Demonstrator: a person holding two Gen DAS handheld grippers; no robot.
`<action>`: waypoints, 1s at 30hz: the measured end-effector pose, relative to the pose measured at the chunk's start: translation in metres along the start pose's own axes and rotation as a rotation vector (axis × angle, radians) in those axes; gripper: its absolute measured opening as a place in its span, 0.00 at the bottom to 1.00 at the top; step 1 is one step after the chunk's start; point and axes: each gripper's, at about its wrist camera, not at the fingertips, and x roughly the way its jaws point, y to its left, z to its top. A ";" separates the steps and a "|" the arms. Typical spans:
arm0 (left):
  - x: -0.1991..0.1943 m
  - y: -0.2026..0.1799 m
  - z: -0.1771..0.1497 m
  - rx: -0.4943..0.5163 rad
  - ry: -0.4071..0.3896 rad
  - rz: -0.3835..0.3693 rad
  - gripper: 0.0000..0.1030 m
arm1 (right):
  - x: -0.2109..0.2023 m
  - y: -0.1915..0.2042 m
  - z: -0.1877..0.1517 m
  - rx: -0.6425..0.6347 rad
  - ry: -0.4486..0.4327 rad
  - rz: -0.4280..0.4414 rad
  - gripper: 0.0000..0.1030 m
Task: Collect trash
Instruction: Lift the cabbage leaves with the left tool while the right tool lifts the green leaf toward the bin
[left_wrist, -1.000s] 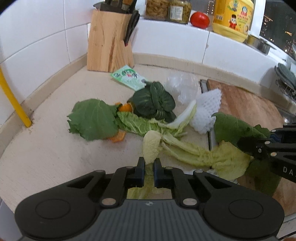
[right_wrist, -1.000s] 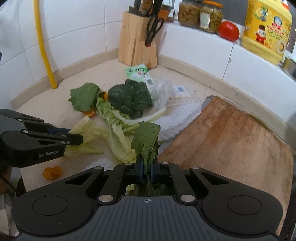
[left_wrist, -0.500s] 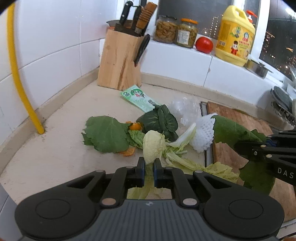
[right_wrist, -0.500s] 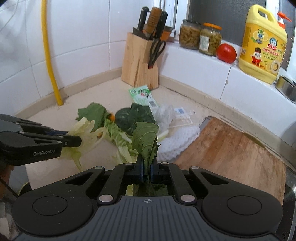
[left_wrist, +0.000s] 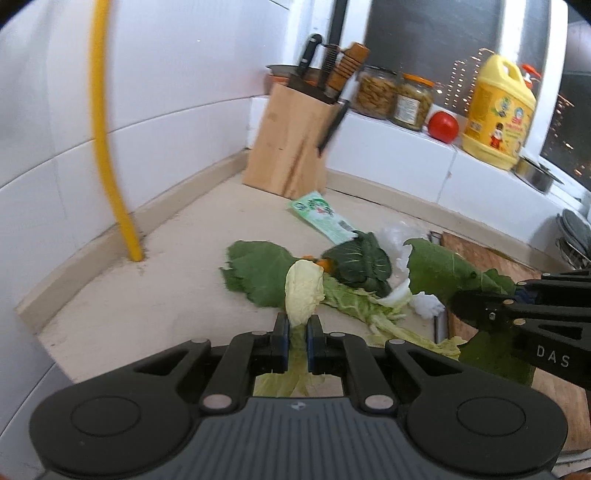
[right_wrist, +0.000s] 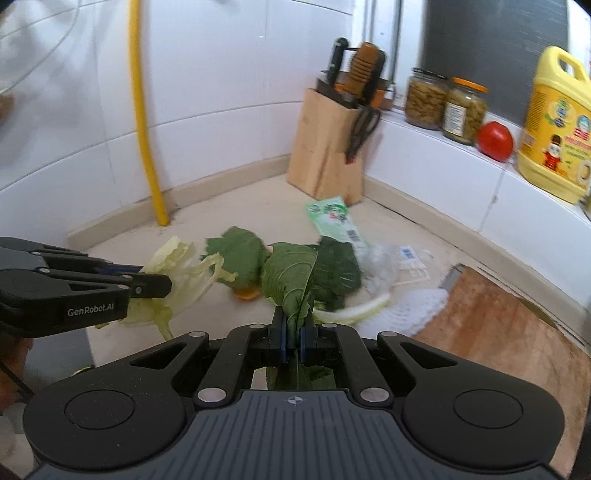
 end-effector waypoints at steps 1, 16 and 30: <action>-0.003 0.004 -0.001 -0.008 -0.004 0.008 0.05 | 0.001 0.004 0.002 -0.006 -0.002 0.011 0.09; -0.060 0.064 -0.028 -0.144 -0.063 0.145 0.05 | 0.006 0.081 0.022 -0.119 -0.017 0.203 0.08; -0.114 0.115 -0.070 -0.274 -0.093 0.294 0.05 | 0.008 0.157 0.034 -0.195 0.008 0.437 0.09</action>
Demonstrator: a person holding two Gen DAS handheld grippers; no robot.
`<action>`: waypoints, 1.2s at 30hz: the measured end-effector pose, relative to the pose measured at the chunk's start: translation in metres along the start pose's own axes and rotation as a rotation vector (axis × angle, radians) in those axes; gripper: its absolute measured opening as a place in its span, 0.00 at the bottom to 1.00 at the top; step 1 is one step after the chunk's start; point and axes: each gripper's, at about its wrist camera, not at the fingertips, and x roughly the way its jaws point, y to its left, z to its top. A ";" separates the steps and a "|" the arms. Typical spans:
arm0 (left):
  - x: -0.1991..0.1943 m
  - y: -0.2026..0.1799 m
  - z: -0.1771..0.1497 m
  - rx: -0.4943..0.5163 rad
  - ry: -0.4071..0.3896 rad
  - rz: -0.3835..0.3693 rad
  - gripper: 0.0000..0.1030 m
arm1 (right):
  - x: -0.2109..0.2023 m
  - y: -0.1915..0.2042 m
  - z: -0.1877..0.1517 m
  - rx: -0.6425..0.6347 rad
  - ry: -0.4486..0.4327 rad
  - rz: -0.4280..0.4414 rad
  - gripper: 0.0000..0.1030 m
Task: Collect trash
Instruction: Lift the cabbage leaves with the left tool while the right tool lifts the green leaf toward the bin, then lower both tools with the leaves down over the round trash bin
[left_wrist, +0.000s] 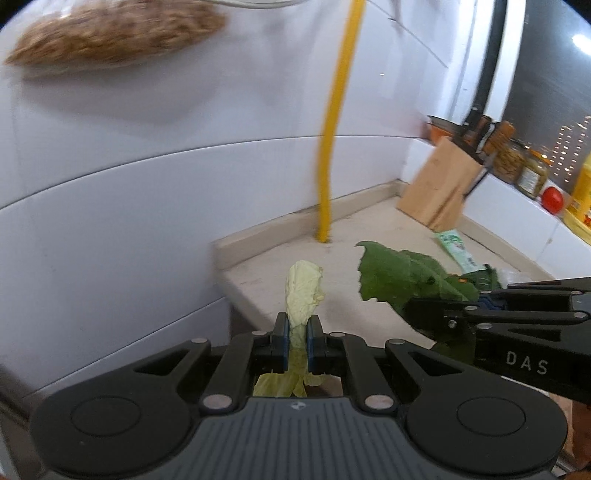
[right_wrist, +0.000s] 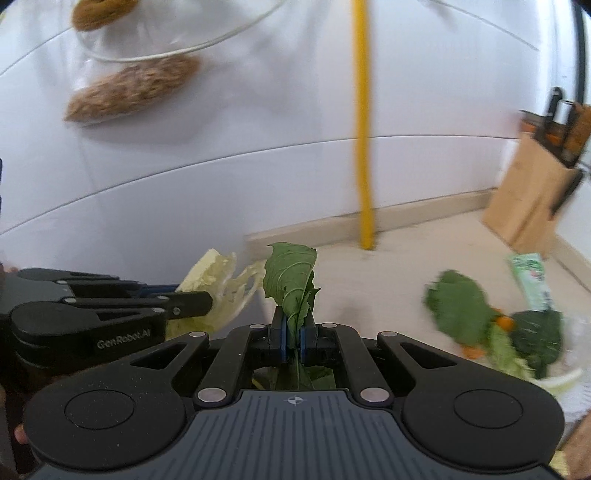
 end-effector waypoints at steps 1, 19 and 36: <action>-0.002 0.004 -0.002 -0.008 0.000 0.011 0.05 | 0.003 0.005 0.001 -0.001 0.004 0.016 0.08; -0.008 0.068 -0.031 -0.108 0.042 0.124 0.05 | 0.058 0.072 -0.005 -0.038 0.108 0.140 0.09; 0.011 0.112 -0.050 -0.163 0.070 0.124 0.06 | 0.104 0.111 -0.021 -0.058 0.204 0.120 0.09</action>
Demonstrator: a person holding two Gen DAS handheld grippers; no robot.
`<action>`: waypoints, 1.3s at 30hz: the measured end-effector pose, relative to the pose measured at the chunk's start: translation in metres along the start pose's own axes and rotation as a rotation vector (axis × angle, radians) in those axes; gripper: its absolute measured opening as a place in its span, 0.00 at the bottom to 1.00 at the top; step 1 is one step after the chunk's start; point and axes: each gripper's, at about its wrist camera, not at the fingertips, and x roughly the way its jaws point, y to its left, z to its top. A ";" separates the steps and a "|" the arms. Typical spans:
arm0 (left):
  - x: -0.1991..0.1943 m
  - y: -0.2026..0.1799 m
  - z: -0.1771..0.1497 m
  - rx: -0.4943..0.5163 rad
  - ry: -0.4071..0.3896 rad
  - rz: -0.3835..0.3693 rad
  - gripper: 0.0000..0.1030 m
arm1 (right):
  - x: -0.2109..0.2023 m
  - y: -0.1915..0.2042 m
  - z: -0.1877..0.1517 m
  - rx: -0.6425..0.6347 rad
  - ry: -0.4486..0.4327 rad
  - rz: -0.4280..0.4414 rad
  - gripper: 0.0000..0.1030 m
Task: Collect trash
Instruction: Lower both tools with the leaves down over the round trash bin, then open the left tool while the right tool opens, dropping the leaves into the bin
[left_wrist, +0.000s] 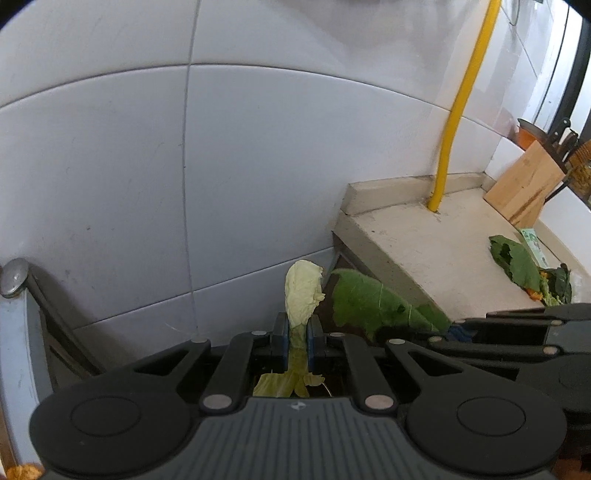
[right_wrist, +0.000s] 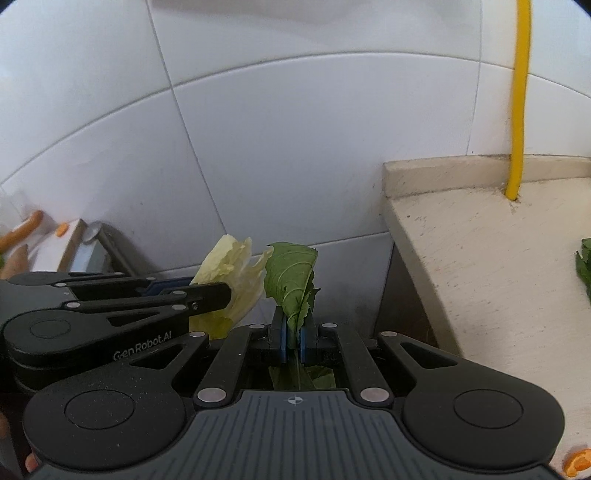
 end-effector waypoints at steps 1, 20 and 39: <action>0.002 0.002 0.000 -0.004 0.000 0.000 0.05 | 0.002 0.002 0.000 -0.002 0.005 -0.002 0.09; 0.036 0.018 -0.011 -0.016 0.116 0.068 0.06 | 0.058 0.004 -0.008 0.015 0.113 -0.052 0.09; 0.052 0.019 -0.011 -0.020 0.179 0.073 0.16 | 0.081 -0.007 -0.013 0.049 0.172 -0.081 0.24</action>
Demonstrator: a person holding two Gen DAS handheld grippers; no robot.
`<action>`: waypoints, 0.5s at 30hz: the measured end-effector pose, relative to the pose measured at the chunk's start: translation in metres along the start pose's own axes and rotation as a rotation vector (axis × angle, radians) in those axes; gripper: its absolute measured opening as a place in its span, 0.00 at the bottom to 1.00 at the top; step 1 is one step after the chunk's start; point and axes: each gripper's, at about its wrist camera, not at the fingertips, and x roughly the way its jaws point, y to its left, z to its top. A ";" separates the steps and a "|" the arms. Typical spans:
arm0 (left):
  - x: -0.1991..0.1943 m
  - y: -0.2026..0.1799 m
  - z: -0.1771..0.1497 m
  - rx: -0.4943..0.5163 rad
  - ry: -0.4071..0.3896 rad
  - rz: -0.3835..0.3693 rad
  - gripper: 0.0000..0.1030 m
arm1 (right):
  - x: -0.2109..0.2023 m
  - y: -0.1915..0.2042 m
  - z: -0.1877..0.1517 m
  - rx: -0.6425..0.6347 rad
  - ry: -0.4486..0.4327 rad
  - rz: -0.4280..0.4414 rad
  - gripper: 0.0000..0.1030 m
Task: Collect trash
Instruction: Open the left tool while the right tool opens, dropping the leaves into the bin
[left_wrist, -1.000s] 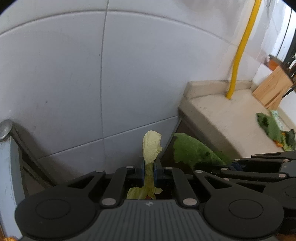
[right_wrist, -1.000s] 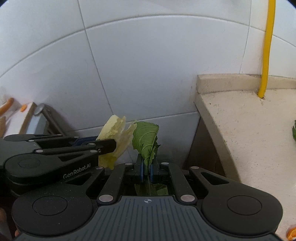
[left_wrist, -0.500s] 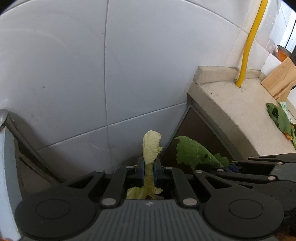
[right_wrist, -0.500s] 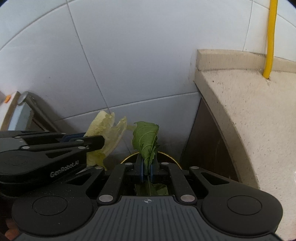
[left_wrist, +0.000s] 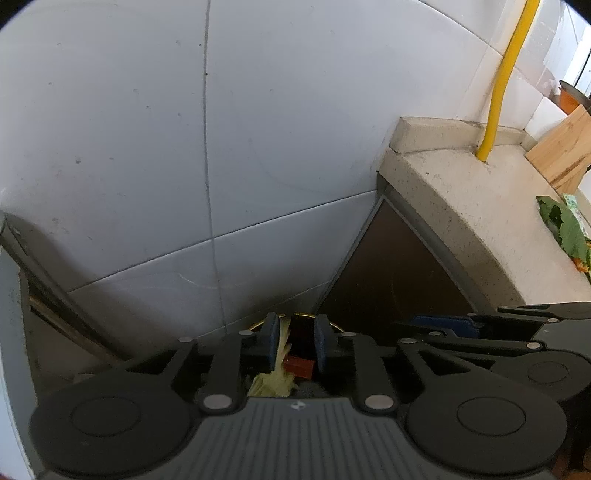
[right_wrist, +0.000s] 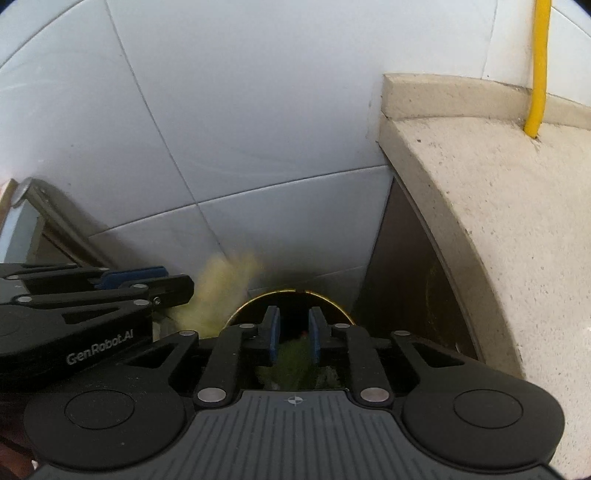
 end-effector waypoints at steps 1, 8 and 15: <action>0.001 0.000 0.001 -0.003 -0.001 0.002 0.17 | 0.000 -0.001 0.000 0.001 0.002 -0.002 0.24; 0.001 0.000 0.000 -0.003 -0.006 0.011 0.17 | -0.002 -0.002 -0.003 0.012 0.000 -0.009 0.30; -0.004 0.001 0.001 -0.013 -0.026 0.012 0.17 | -0.004 -0.004 -0.005 0.016 0.002 -0.017 0.32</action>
